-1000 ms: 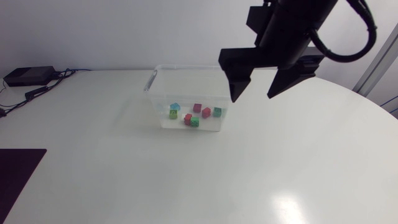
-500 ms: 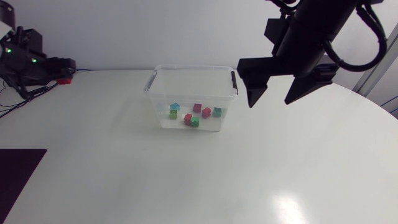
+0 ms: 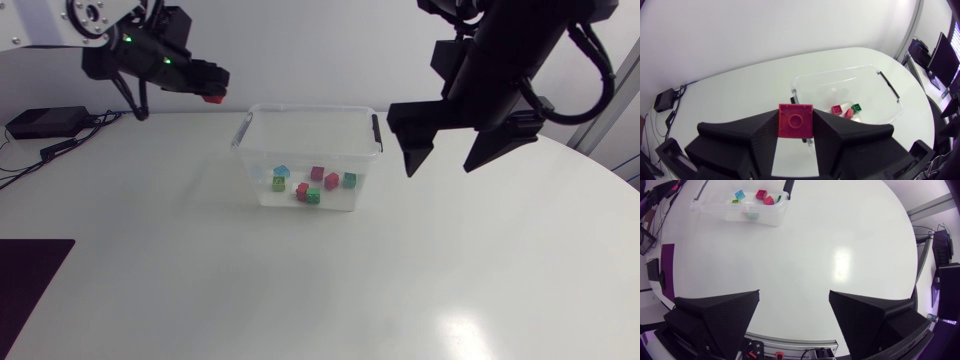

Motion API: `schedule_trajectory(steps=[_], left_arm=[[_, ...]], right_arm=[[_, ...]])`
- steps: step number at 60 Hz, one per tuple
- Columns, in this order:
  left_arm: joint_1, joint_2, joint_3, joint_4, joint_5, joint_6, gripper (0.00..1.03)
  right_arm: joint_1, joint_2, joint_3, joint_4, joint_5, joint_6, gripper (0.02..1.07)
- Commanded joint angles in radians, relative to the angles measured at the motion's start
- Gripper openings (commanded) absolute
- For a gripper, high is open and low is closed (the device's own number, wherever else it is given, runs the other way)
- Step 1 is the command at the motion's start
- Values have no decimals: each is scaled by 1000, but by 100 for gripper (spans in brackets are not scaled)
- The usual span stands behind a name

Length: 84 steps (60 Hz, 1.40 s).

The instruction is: Place the duplo bricks in the container

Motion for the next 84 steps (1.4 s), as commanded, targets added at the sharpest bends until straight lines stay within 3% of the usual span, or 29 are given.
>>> schedule_trajectory(steps=[1, 19, 26, 31, 34, 40, 53, 64, 84], left_arm=[[-35, 74, 73, -7, 15, 10, 15], [-125, 203, 174, -13, 48, 3, 16], [-139, 238, 191, -35, 68, 10, 47], [-150, 238, 177, -36, 77, 20, 76], [-148, 230, 183, -47, 83, 20, 87], [-136, 177, 179, -55, 91, 20, 98], [-98, -1, 56, -56, 77, 25, 99], [-52, -250, -185, 42, -97, 30, 99], [-35, -646, -605, 189, -305, 56, 99]], right_arm=[[-14, -26, -38, 7, 17, 33, 103], [-32, -43, -73, 19, 37, 33, 103], [-32, -45, -78, 22, 39, 33, 103], [-32, -48, -79, 22, 39, 33, 103], [-32, -49, -79, 24, 41, 33, 103], [-34, -58, -86, 39, 60, 33, 103], [-32, -98, -124, 99, 179, 26, 103], [-38, -200, -207, 203, 192, 11, 103], [-132, -422, -397, 394, 214, -47, 103]])
